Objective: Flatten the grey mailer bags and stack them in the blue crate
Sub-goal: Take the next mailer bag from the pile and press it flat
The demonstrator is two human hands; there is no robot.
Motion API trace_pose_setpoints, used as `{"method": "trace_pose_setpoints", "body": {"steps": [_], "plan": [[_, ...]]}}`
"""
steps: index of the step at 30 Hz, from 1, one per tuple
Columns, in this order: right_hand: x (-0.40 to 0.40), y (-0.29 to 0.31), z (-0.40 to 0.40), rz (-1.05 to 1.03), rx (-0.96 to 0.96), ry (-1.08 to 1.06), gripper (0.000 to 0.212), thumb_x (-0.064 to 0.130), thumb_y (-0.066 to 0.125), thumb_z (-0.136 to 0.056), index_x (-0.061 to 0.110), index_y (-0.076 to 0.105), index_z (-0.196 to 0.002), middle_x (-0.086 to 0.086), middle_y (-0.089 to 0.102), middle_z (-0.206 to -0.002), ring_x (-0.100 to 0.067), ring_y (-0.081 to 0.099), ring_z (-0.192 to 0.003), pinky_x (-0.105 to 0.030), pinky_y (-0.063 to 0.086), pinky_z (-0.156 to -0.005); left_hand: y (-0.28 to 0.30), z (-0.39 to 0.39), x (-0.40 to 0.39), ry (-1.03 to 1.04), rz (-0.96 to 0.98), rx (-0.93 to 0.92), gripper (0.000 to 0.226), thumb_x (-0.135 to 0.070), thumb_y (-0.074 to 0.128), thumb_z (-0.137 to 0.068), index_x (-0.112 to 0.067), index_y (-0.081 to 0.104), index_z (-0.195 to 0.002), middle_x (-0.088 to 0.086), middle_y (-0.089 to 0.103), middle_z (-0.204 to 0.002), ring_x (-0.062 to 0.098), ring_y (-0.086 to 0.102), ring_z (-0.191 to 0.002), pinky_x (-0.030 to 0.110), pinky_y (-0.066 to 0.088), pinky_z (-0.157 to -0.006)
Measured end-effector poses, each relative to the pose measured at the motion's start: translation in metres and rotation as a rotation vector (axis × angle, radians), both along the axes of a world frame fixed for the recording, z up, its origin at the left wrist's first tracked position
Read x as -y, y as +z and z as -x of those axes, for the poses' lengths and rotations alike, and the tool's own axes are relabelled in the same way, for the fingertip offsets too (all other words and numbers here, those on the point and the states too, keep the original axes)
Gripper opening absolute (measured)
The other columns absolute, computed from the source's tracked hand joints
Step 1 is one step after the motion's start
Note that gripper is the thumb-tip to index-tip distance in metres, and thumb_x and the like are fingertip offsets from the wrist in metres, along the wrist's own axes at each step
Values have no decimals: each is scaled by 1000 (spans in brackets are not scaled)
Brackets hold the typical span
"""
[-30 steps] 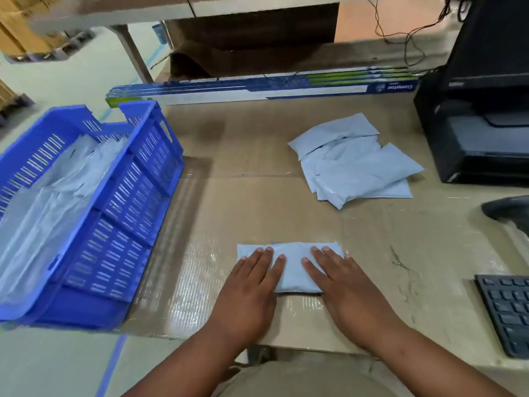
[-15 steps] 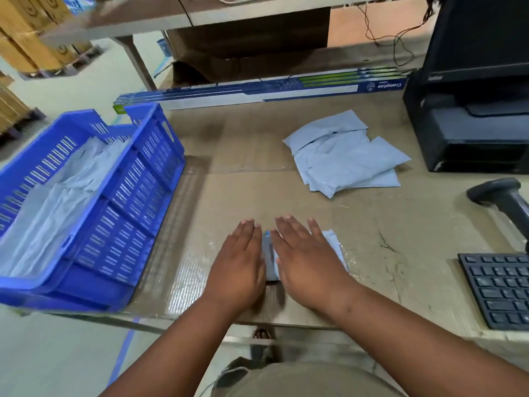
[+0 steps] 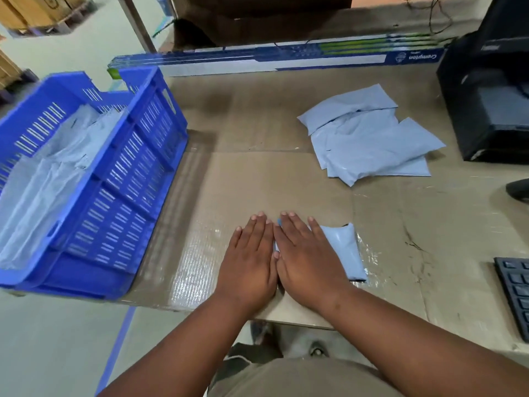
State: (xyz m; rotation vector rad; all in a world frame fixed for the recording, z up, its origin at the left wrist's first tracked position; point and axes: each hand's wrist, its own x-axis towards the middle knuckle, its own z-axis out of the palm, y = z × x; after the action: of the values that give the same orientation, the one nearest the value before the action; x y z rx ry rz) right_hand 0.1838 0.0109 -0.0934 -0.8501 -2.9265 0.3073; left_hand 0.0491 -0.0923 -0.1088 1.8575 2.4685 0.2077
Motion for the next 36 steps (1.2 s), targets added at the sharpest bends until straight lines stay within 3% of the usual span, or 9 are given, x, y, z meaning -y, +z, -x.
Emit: {"method": "trace_pose_setpoints", "body": {"steps": [9,19,24,30,36], "plan": [[-6,0,0,70,28,21,66,38,25,-106,14,21,-168,-7,9,-177,-22,3,-164,-49,6,-132,0,0,-2,-13,3,8,66,-39,18,-108,-9,23,-167,11,16,-176,24,9,-164,49,16,-131],[-9,14,-6,116,12,34,81,42,3,-94,14,27,-166,-8,18,-175,-23,11,-163,-43,2,-132,25,-4,-12,-46,9,-84,65,-37,26,-106,-5,39,-161,17,32,-170,31,22,-161,53,22,-129],[-17,14,-27,-8,29,-20,74,31,19,-93,5,42,-159,-15,44,-163,-32,35,-155,-50,20,-130,24,-19,-32,-175,-68,-18,61,-28,41,-104,-1,42,-158,22,34,-168,34,23,-160,50,24,-129],[-16,-2,-46,-25,38,-45,58,27,30,-108,9,32,-163,-13,29,-171,-29,25,-159,-47,13,-132,2,-26,-33,-175,-89,38,59,-31,31,-109,-1,43,-158,17,36,-168,29,25,-160,49,25,-128],[-16,-8,-44,-57,32,-55,59,26,30,-109,3,29,-164,-18,25,-172,-32,21,-160,-48,9,-132,-1,-25,-34,-161,-115,12,61,-33,30,-109,-4,37,-162,15,28,-172,26,17,-162,51,18,-130]]}}
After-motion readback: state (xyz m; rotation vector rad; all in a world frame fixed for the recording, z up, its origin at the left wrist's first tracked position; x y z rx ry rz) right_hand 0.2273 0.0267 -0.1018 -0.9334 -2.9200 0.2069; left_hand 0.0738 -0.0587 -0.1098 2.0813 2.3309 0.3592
